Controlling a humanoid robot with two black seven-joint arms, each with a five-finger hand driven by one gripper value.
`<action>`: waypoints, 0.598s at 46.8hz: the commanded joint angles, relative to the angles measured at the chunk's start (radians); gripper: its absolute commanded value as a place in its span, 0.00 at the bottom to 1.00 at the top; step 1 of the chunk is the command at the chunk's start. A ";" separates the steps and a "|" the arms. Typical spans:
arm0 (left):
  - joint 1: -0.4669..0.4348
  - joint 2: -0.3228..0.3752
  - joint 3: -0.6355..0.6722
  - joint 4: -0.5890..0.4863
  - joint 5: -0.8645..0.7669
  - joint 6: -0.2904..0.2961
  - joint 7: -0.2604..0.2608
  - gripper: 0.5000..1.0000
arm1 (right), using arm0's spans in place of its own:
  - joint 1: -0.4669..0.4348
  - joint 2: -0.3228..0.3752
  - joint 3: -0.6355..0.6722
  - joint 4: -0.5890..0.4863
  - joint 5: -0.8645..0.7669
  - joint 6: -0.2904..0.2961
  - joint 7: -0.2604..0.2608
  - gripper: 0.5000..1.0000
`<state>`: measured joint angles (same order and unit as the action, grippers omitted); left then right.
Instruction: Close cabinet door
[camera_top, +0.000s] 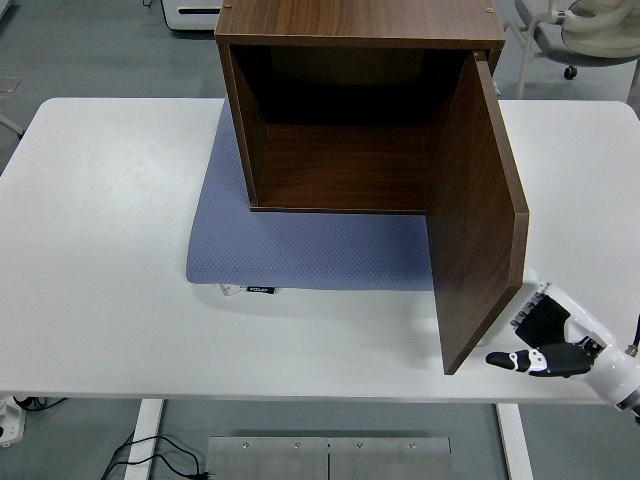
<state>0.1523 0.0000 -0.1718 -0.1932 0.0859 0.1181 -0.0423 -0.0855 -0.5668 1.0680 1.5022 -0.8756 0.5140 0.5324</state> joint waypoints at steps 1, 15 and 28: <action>0.000 0.000 0.000 0.000 0.000 0.000 -0.001 1.00 | 0.006 0.004 -0.008 0.006 -0.005 0.000 0.000 1.00; 0.000 0.000 0.000 0.000 0.000 0.000 -0.001 1.00 | 0.030 0.039 -0.034 0.009 -0.016 -0.002 -0.015 1.00; 0.000 0.000 0.000 0.000 0.000 0.000 -0.001 1.00 | 0.069 0.064 -0.068 0.007 -0.016 -0.005 -0.023 1.00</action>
<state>0.1526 0.0000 -0.1718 -0.1935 0.0859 0.1181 -0.0429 -0.0236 -0.5103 1.0074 1.5106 -0.8913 0.5109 0.5111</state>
